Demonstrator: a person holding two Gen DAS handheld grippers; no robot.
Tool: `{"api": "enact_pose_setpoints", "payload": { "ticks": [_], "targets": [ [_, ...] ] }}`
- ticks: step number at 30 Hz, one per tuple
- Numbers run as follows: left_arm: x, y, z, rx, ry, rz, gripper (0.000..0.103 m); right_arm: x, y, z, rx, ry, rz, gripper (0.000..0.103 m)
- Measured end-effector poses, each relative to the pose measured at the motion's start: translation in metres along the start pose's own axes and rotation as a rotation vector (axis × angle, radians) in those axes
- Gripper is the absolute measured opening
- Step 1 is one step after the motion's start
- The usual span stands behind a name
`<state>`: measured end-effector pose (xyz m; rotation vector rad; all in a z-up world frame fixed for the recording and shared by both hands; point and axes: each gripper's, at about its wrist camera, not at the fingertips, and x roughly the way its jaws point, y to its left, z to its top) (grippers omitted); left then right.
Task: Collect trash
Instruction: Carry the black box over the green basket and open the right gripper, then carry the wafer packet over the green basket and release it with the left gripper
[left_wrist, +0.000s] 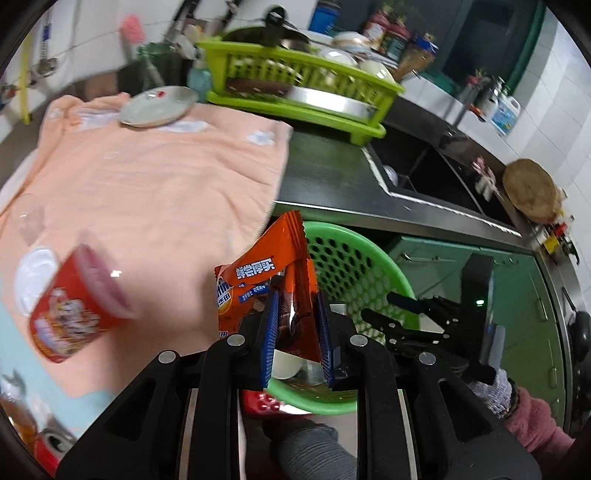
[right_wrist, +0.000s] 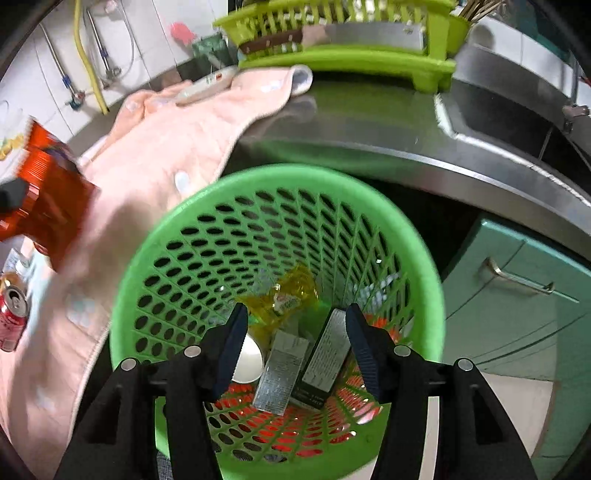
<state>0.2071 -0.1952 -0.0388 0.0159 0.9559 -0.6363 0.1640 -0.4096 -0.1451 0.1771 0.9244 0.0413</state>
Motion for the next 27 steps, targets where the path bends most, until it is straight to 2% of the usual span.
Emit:
{"api": "enact_pose_setpoints", "payload": {
  "ticks": [4,8,16,18,20,27],
  "targets": [
    [0.031,-0.017,0.003,0.026,0.048,-0.010,0.020,-0.023,-0.006,0.001,0.018,-0.055,0.020,0.055],
    [0.066,-0.031,0.003,0.072,0.107,0.027,0.021,-0.041,-0.014,-0.005,0.044,-0.097,0.038,0.059],
    [0.114,-0.042,0.004,0.092,0.176,0.058,0.026,-0.056,-0.028,-0.013,0.065,-0.129,0.030,0.061],
    [0.118,-0.040,0.005,0.076,0.175,0.050,0.028,-0.058,-0.033,-0.014,0.076,-0.132,0.023,0.061],
    [0.119,-0.039,0.004,0.064,0.172,0.042,0.037,-0.059,-0.038,-0.015,0.085,-0.132,0.025,0.061],
    [0.098,-0.033,0.002,0.052,0.137,0.040,0.038,-0.061,-0.037,-0.016,0.088,-0.138,0.032,0.061]
  ]
}}
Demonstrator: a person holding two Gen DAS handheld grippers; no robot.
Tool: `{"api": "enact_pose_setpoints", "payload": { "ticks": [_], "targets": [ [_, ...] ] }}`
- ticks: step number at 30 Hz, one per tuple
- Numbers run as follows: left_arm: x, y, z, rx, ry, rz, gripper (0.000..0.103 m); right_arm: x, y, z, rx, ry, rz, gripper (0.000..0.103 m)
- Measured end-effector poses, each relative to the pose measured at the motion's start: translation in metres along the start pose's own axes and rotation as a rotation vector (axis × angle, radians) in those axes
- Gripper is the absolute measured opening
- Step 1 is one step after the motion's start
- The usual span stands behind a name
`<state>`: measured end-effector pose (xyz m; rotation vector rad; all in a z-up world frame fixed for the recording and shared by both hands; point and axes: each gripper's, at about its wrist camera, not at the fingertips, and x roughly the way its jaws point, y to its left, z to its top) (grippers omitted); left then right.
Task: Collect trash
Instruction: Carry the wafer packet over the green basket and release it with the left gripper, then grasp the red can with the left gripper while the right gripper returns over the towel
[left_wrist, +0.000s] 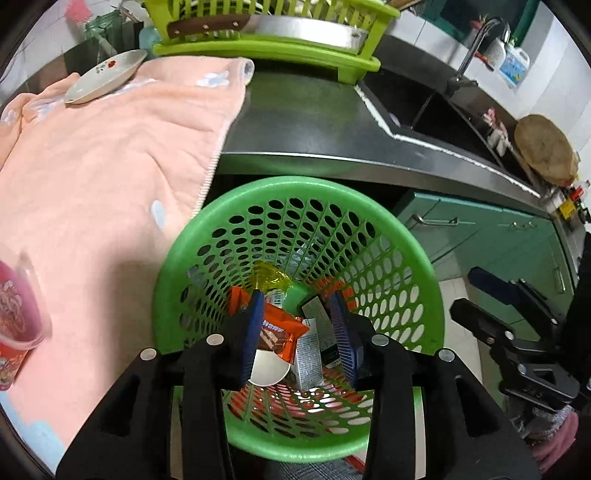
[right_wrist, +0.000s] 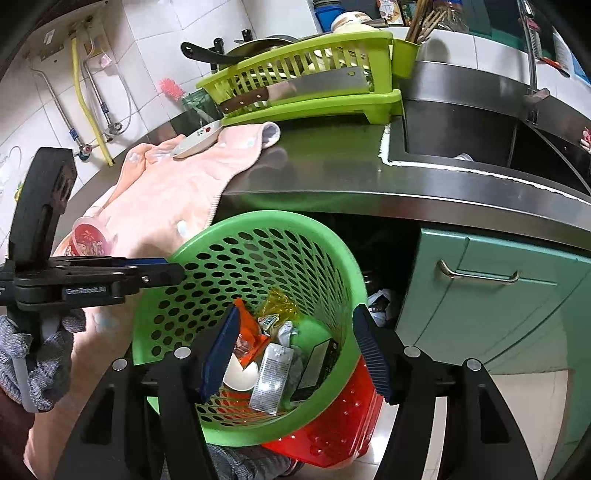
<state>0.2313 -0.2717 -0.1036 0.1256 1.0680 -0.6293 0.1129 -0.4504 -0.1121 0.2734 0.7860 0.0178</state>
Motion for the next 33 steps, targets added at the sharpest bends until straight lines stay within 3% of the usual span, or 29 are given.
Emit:
{"api": "enact_pose_setpoints", "payload": {
  "ticks": [7,16,24,29,33],
  "targets": [
    [-0.045,0.018,-0.017,-0.028,-0.070,0.017,0.038,-0.009,0.022,0.003,-0.024,-0.018,0.038,0.061],
    [-0.114,0.053,-0.063,-0.084,-0.151,0.062,0.038,-0.017,0.080,0.004,-0.109,-0.028,0.115,0.066],
    [-0.182,0.103,-0.117,-0.117,-0.208,0.183,0.053,-0.018,0.141,0.004,-0.200,-0.025,0.186,0.073],
    [-0.212,0.138,-0.146,-0.105,-0.207,0.267,0.063,-0.018,0.175,0.003,-0.244,-0.026,0.226,0.073],
    [-0.219,0.163,-0.162,-0.078,-0.178,0.288,0.067,-0.014,0.198,-0.001,-0.270,-0.015,0.248,0.074]
  ]
}}
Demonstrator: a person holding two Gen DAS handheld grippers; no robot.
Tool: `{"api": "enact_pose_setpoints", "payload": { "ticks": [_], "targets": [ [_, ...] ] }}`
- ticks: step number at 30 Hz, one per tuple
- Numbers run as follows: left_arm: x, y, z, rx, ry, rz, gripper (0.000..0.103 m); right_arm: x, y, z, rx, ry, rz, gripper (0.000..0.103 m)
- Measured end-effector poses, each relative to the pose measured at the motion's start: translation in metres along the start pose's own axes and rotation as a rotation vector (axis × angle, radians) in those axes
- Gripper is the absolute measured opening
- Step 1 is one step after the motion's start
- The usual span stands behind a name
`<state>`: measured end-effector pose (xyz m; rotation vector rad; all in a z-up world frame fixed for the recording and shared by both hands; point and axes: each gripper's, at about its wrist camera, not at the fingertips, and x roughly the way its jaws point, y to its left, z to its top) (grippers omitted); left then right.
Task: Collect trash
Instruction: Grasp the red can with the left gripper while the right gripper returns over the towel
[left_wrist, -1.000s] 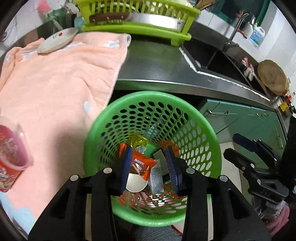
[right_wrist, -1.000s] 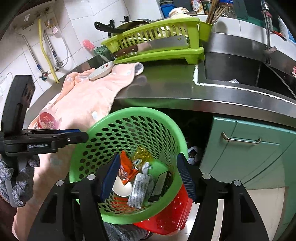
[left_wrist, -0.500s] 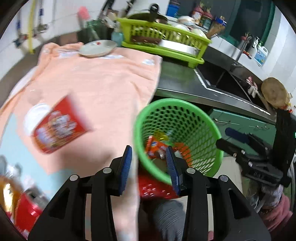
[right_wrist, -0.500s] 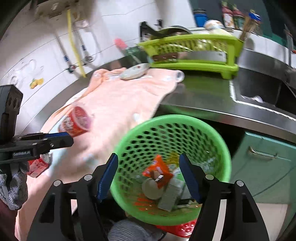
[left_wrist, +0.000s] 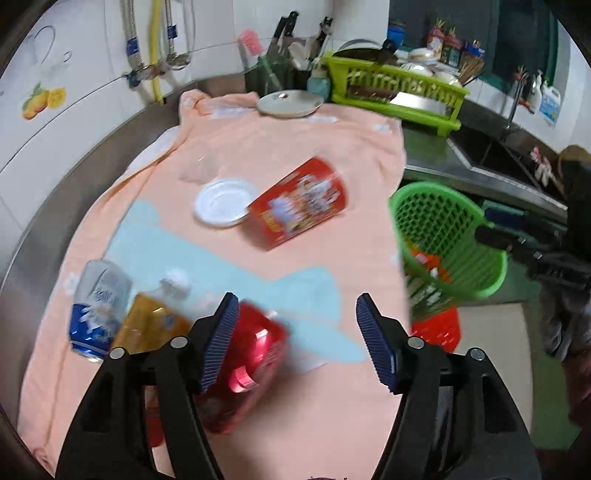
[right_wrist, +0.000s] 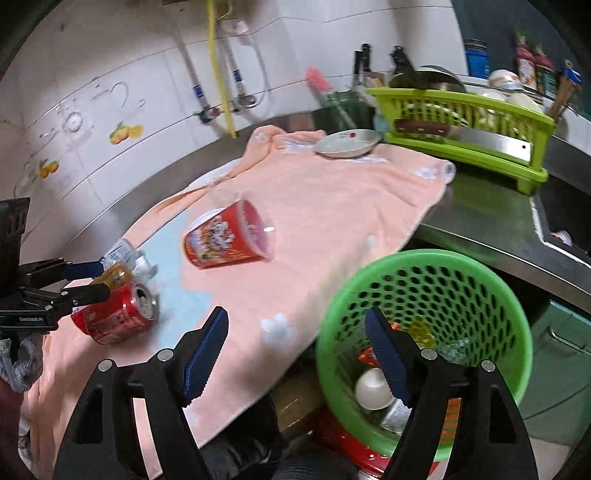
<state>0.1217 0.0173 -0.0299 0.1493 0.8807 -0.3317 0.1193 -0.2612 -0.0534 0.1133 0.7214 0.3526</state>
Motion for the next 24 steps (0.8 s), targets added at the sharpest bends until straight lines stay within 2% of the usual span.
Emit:
{"api": "enact_pose_setpoints", "payload": {
  "ticks": [6,10,24],
  "targets": [
    [0.012,0.024,-0.017,0.026,0.060,0.008,0.067,0.012,0.025,0.001,-0.026,0.022,0.025,0.074],
    [0.018,0.032,-0.022,0.047,0.074,0.014,0.073,0.019,0.036,0.002,-0.041,0.037,0.033,0.075],
    [0.043,0.037,-0.030,0.100,0.145,0.005,0.073,0.035,0.045,-0.001,-0.052,0.070,0.051,0.075]
  ]
}}
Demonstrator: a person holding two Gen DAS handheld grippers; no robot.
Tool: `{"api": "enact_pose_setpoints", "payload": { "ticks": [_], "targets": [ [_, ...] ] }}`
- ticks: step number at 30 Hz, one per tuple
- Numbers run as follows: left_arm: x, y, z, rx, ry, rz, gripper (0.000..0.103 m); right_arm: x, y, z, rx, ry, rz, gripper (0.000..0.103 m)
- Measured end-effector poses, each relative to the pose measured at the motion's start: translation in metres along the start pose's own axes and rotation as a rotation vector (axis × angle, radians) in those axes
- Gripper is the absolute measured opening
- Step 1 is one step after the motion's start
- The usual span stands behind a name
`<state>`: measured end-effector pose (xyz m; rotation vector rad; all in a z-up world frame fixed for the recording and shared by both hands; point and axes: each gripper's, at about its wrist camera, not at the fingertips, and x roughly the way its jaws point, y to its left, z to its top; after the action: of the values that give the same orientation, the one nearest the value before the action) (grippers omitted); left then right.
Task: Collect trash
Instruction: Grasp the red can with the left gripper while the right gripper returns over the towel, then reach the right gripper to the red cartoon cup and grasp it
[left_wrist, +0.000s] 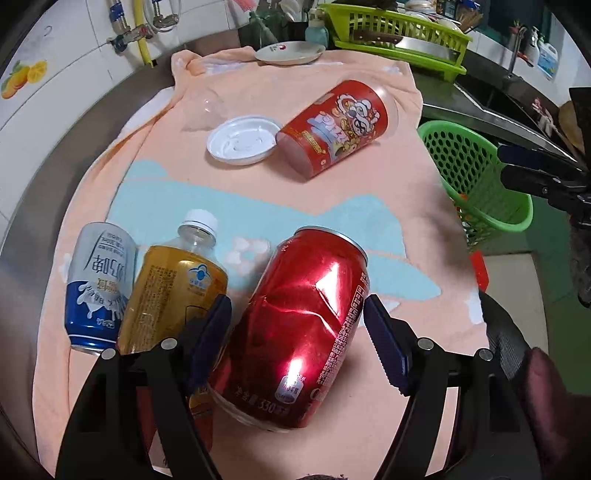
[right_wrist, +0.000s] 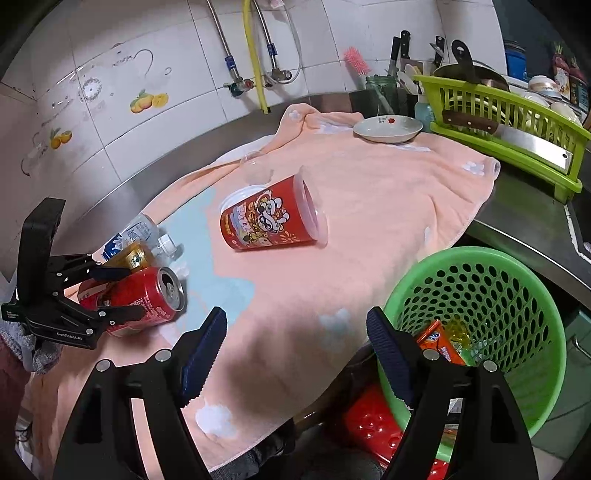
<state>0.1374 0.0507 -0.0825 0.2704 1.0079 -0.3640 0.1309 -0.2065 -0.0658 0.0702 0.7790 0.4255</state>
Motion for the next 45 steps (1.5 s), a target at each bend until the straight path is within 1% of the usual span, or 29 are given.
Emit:
{"api": "enact_pose_setpoints", "payload": {
  "ticks": [8,11,19,26,31,33,39,43,45],
  "targets": [
    [0.011,-0.005,-0.001,0.042,0.039,-0.006,0.077,0.006,-0.003,0.001,-0.002,0.009,0.004,0.075],
    [0.015,-0.007,-0.002,0.048,0.050,0.004,0.077,0.009,-0.004,0.001,0.000,0.014,0.006,0.075],
    [0.016,-0.006,-0.004,0.049,0.042,0.007,0.077,0.020,-0.003,0.006,-0.005,0.023,0.015,0.075],
    [0.017,-0.007,-0.008,0.040,0.043,0.017,0.077,0.039,-0.001,0.021,-0.030,0.027,0.022,0.075],
    [0.018,-0.005,-0.007,0.020,0.039,0.019,0.076,0.048,0.001,0.031,0.002,0.041,0.055,0.075],
    [0.018,-0.005,-0.008,0.019,0.037,0.021,0.076,0.052,0.004,0.032,0.002,0.042,0.055,0.075],
    [0.016,-0.006,-0.011,0.008,0.029,0.029,0.076,0.062,0.010,0.046,-0.044,0.026,0.040,0.075],
    [0.015,-0.004,-0.013,-0.005,0.021,0.021,0.075,0.072,0.010,0.060,-0.072,0.016,0.054,0.075],
    [0.014,-0.003,-0.014,-0.013,0.016,0.019,0.075,0.080,0.011,0.066,-0.081,0.020,0.074,0.075]
  ]
}}
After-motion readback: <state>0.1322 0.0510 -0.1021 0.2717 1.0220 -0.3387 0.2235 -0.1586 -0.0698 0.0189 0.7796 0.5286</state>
